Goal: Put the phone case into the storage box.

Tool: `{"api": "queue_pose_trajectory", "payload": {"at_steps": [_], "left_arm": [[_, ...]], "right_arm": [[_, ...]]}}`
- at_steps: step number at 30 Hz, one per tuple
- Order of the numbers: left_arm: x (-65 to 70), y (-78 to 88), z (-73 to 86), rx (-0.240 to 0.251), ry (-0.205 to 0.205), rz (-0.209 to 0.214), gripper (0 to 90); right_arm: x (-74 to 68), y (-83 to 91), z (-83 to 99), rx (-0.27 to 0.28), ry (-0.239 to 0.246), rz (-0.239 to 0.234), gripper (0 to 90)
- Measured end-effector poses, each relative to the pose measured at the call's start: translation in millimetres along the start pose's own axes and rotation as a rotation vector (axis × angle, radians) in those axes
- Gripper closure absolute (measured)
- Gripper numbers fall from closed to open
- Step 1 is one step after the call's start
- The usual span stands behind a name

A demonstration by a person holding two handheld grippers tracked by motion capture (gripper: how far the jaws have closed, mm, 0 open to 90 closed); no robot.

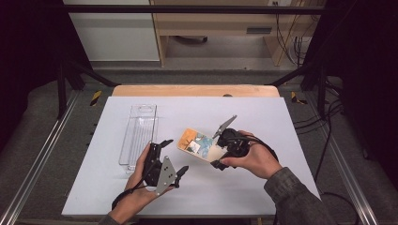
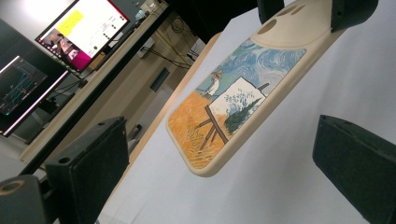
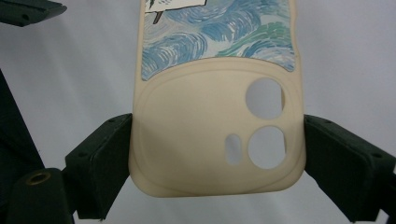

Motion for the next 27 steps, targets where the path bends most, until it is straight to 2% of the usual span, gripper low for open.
{"api": "queue_pose_trajectory", "payload": {"at_steps": [6,7,22,23,27], "left_arm": [[1.1,-2.7,-1.6,-0.001,-0.018,-0.001,4.0],[0.8,-3.8,-3.6,0.002,-0.042,-0.012,4.2],[4.3,-8.2,-7.8,-0.004,-0.064,-0.028,7.7],[4.6,-8.6,-8.0,-0.008,-0.074,-0.035,7.7],[4.5,-10.6,-7.3,-0.013,-0.093,-0.047,8.1]], "right_arm": [[1.2,1.3,0.6,0.003,-0.001,0.001,12.8],[0.8,1.8,0.1,0.001,-0.004,0.001,12.8],[-4.5,9.5,-12.0,-0.002,0.016,-0.001,12.8],[-5.2,10.2,-14.6,0.0,0.029,-0.002,12.8],[-7.5,10.5,-19.4,0.0,0.028,-0.011,12.8]]}}
Point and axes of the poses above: each handheld gripper's, and its own axes: y roughly backward along the jaws, z roughly out of its underside, x roughly to its right, the point moved 7 cm from there along -y, roughly forward along the jaws, and after that the axes turned 14 degrees about y, right-handed, at the moved point
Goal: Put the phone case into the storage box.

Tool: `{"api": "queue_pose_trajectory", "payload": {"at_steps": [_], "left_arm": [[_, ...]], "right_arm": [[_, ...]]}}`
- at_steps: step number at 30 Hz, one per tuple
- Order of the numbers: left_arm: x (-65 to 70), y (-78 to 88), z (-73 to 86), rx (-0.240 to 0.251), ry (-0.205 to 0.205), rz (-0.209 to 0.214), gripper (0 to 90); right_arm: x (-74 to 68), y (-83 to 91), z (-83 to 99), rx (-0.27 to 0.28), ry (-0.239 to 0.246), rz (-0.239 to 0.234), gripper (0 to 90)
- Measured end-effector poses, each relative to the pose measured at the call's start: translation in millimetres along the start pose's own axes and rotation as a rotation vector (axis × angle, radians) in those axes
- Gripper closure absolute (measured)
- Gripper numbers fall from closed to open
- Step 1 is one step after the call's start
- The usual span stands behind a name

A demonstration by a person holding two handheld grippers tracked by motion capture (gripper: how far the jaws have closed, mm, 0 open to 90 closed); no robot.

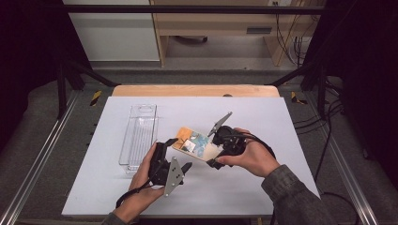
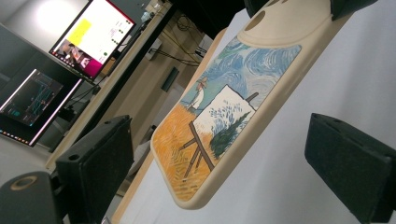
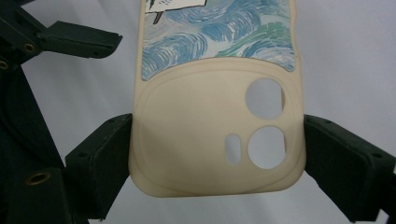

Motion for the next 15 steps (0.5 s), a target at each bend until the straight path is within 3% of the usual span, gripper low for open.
{"api": "queue_pose_trajectory", "payload": {"at_steps": [5,8,15], "left_arm": [[3.2,-3.7,1.4,-0.01,-0.031,-0.014,9.4],[7.7,-5.9,1.2,-0.017,-0.07,-0.023,10.3],[13.4,-10.0,-0.1,-0.026,-0.108,-0.033,12.1]], "right_arm": [[-0.2,-2.3,-1.2,-0.003,0.001,-0.006,12.8],[-0.6,-5.4,-1.2,-0.003,0.0,-0.013,12.8],[-1.3,-7.4,-2.5,-0.002,-0.005,-0.023,12.7]]}}
Point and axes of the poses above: each handheld gripper's, and its own axes: y roughly backward along the jaws, z roughly out of its underside, x roughly to its right, the point moved 7 cm from there along -y, roughly forward along the jaws, and after that the axes turned 14 degrees about y, right-handed, at the moved point
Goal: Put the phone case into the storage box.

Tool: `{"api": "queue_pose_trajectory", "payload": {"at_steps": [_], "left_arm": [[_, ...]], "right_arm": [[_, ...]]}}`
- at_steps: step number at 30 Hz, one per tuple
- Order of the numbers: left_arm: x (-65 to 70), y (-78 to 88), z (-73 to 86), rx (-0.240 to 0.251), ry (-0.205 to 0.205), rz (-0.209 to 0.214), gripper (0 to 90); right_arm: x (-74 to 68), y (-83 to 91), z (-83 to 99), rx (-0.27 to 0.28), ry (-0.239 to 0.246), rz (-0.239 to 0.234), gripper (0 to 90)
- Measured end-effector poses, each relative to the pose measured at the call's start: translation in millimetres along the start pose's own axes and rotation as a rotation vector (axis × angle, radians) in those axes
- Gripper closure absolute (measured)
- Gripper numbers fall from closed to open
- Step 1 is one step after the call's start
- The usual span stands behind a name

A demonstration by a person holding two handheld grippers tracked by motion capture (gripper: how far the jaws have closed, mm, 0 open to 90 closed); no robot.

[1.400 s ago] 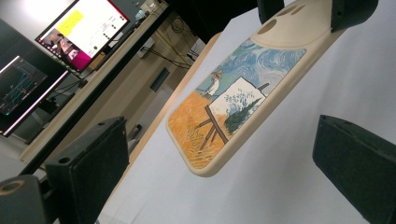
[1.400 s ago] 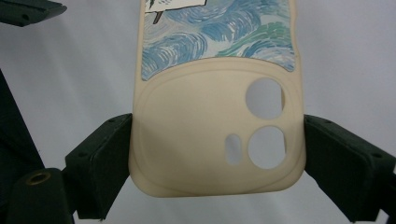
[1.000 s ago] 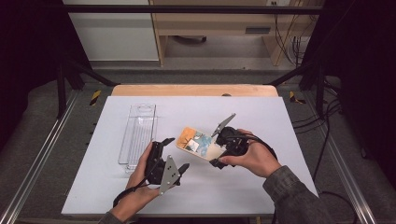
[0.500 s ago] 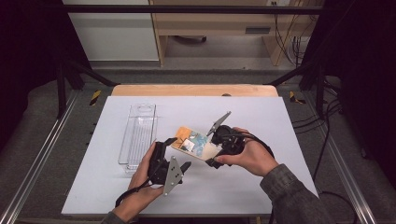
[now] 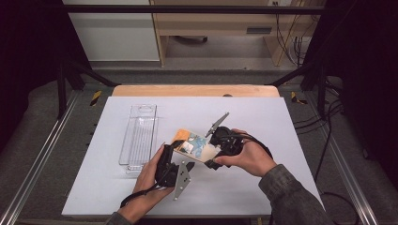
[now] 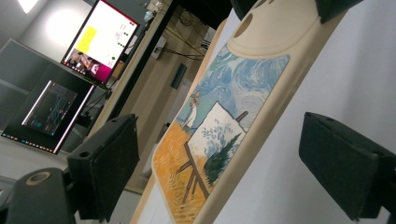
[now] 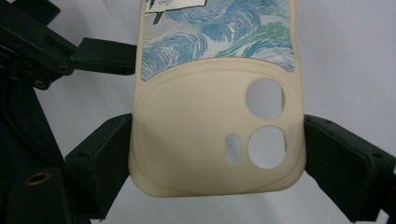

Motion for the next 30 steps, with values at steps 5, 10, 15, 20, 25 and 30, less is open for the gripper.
{"api": "queue_pose_trajectory", "payload": {"at_steps": [5,10,15,20,25,30], "left_arm": [[1.7,-1.2,0.1,0.0,-0.004,0.001,12.3],[3.0,-2.2,2.6,-0.008,-0.013,0.003,12.4],[1.6,-3.5,5.4,-0.013,-0.028,-0.004,13.0],[-5.7,-6.0,5.3,-0.019,-0.05,-0.013,13.6],[-12.6,-13.8,0.6,-0.021,-0.082,-0.023,15.2],[-16.7,-20.5,-4.1,-0.018,-0.105,-0.033,17.5]], "right_arm": [[-0.6,-1.8,0.5,0.0,-0.004,-0.008,12.7],[-0.7,-4.1,2.3,-0.004,-0.007,-0.012,12.7],[0.6,-4.7,1.7,-0.01,-0.006,-0.011,12.7],[3.1,-2.8,-2.1,-0.011,-0.012,-0.012,12.6],[11.3,3.5,-7.9,-0.011,-0.023,-0.003,12.6],[17.5,11.5,-11.4,-0.004,-0.028,0.004,12.6]]}}
Point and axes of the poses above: each handheld gripper's, and its own axes: y roughly backward along the jaws, z roughly out of its underside, x roughly to its right, the point moved 7 cm from there along -y, roughly forward along the jaws, and after that the axes turned 14 degrees about y, right-handed, at the moved point
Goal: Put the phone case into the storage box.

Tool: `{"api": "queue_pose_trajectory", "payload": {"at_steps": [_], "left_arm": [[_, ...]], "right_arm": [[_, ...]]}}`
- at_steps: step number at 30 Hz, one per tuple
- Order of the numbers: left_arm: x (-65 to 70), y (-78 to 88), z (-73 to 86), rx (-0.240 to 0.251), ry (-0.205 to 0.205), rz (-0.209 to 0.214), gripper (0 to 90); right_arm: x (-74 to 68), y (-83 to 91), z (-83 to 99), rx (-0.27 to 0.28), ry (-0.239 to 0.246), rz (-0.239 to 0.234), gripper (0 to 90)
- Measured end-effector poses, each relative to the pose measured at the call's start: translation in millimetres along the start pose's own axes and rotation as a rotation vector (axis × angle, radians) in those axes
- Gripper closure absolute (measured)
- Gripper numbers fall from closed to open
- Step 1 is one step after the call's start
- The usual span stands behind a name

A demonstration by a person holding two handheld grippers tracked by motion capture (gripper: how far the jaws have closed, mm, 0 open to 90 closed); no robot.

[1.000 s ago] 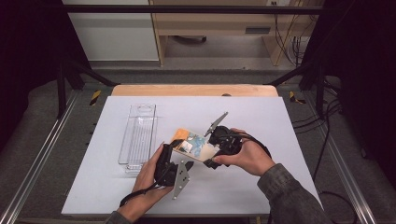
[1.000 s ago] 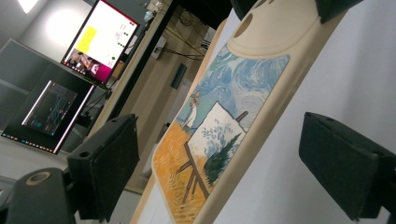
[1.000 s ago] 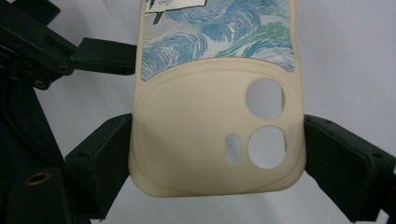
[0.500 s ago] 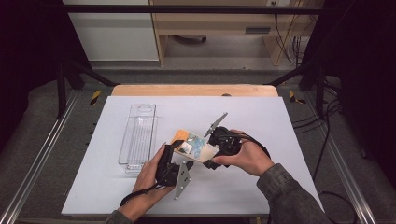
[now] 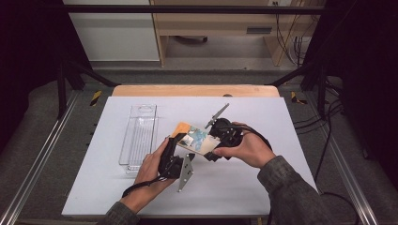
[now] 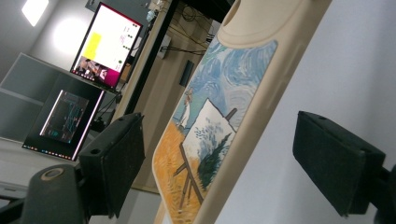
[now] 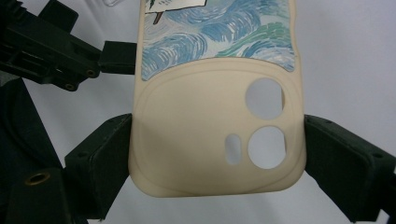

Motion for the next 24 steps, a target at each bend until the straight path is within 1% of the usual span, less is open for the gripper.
{"api": "queue_pose_trajectory", "payload": {"at_steps": [3,12,16,20,24], "left_arm": [[-2.9,-2.7,-3.4,0.006,-0.018,-0.011,19.0],[-7.5,-6.0,-10.5,0.026,-0.041,-0.024,26.2],[-7.0,-6.3,-11.7,0.032,-0.045,-0.025,31.2],[-6.4,-5.9,-13.3,0.04,-0.061,-0.031,35.9],[-5.1,-5.5,-15.7,0.046,-0.066,-0.029,39.7]], "right_arm": [[3.2,4.0,-1.7,0.001,-0.001,0.004,12.6],[8.0,10.7,-8.9,0.005,-0.001,0.007,12.6],[8.8,11.2,-10.3,0.001,-0.001,0.001,12.6],[8.6,11.4,-11.6,0.001,-0.002,0.0,12.6],[8.4,11.3,-11.9,-0.003,-0.007,-0.003,12.5]]}}
Point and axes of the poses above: each handheld gripper's, and its own axes: y roughly backward along the jaws, z roughly out of its underside, x roughly to its right, the point moved 7 cm from there along -y, roughly forward along the jaws, and after that the axes turned 14 degrees about y, right-handed, at the moved point
